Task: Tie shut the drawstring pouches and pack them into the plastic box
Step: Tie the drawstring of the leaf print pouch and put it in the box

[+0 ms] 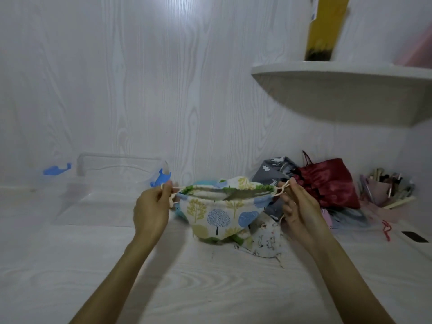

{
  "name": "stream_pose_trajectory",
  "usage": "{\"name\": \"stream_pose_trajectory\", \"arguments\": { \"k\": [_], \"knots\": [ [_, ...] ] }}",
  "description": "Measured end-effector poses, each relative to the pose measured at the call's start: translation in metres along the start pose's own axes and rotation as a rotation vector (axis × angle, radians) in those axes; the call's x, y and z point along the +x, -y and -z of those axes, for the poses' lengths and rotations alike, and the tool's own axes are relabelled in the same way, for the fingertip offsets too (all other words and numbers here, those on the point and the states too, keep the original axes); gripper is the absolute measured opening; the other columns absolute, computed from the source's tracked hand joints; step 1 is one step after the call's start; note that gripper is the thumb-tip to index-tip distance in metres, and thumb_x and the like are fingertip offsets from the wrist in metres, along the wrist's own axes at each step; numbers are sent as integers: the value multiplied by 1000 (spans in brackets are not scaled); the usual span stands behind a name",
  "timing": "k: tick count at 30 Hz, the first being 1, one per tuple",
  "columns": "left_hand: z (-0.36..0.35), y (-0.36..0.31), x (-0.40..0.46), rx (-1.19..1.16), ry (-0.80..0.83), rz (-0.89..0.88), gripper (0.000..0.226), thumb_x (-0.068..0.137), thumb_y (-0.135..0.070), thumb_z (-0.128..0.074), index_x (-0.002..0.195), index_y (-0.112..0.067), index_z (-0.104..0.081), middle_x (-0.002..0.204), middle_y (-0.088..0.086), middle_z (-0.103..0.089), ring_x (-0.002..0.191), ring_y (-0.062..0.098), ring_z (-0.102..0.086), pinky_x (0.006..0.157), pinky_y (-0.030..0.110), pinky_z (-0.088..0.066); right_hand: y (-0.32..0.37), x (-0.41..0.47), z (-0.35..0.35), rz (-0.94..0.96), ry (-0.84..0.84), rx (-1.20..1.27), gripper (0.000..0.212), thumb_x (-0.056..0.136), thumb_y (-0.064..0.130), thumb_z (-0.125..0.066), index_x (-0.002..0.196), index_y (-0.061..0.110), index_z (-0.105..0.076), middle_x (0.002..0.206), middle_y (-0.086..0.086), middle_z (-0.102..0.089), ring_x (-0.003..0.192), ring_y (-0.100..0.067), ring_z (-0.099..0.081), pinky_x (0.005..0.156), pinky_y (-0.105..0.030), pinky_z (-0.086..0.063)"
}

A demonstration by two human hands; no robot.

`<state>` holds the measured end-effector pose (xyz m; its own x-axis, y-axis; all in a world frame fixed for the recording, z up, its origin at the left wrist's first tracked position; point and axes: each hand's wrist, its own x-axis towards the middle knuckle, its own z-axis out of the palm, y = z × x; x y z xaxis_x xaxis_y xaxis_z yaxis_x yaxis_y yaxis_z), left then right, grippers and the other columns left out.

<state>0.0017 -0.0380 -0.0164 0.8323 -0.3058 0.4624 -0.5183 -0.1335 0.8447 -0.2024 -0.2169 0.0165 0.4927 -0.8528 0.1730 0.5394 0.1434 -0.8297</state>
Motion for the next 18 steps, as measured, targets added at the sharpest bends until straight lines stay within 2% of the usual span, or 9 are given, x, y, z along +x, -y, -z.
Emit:
{"name": "stream_pose_trajectory", "arguments": {
  "k": [1, 3, 5, 8, 9, 12, 14, 16, 18],
  "knots": [
    [2, 1, 1, 295, -5, -89, 44, 100, -39, -37, 74, -17, -66, 64, -1, -63, 62, 18, -58, 54, 28, -37, 5, 1, 3, -4, -5, 23, 17, 95, 20, -50, 83, 12, -60, 62, 6, -67, 45, 0, -55, 37, -12, -39],
    [10, 0, 7, 564, 11, -141, 48, 101, -36, -32, 70, -10, -58, 67, 3, -58, 66, 26, -55, 59, 30, -33, 14, 6, 11, 1, -30, 84, 15, 94, 20, -51, 84, 11, -58, 58, 6, -64, 48, 0, -58, 43, -12, -46],
    [16, -6, 15, 509, 33, -55, 47, 102, -32, -29, 71, -8, -53, 70, 7, -54, 69, 29, -51, 63, 34, -36, 27, 10, 18, 26, -90, 132, 17, 96, 15, -49, 80, 11, -55, 52, 6, -60, 46, -1, -56, 47, -10, -47],
    [27, -5, 17, 117, 35, 98, 45, 101, -24, -32, 66, -11, -57, 67, 8, -58, 65, 29, -54, 68, 38, -45, 39, 17, 36, 62, -225, 217, 20, 96, 11, -49, 76, 10, -52, 44, 8, -57, 40, 0, -54, 44, -9, -45],
    [32, -2, 12, 70, 41, 127, 43, 100, -21, -35, 64, -14, -56, 64, 6, -58, 63, 28, -54, 67, 36, -45, 40, 18, 45, 65, -281, 200, 21, 95, 11, -50, 74, 10, -52, 41, 8, -56, 38, 0, -54, 42, -9, -44],
    [38, 23, -11, 455, 140, 18, 38, 99, -25, -39, 65, -19, -57, 66, -2, -59, 72, 27, -61, 63, 32, -40, 21, 14, 72, -5, -346, -222, 22, 92, 8, -56, 70, 9, -56, 44, 7, -60, 47, -4, -58, 44, -13, -47],
    [34, 44, -23, 650, 379, 66, 34, 98, -28, -42, 75, -18, -65, 71, -8, -62, 80, 23, -66, 68, 30, -44, 1, 4, 84, -179, -238, -555, 14, 87, 4, -60, 74, 7, -63, 58, -2, -66, 61, -15, -60, 47, -16, -51],
    [33, 58, -24, 657, 567, 216, 23, 94, -31, -49, 86, -20, -67, 75, -8, -68, 82, 20, -67, 72, 28, -48, -11, -8, 90, -331, -107, -707, 13, 84, -4, -60, 74, 3, -61, 71, -14, -62, 66, -21, -59, 54, -20, -54],
    [36, 60, -20, 530, 573, 332, 19, 90, -34, -59, 105, -22, -59, 94, -5, -69, 91, 22, -66, 83, 33, -52, -12, -16, 87, -346, -10, -883, 5, 85, -2, -61, 85, 2, -59, 84, -16, -56, 74, -27, -57, 66, -32, -51]
  ]
}}
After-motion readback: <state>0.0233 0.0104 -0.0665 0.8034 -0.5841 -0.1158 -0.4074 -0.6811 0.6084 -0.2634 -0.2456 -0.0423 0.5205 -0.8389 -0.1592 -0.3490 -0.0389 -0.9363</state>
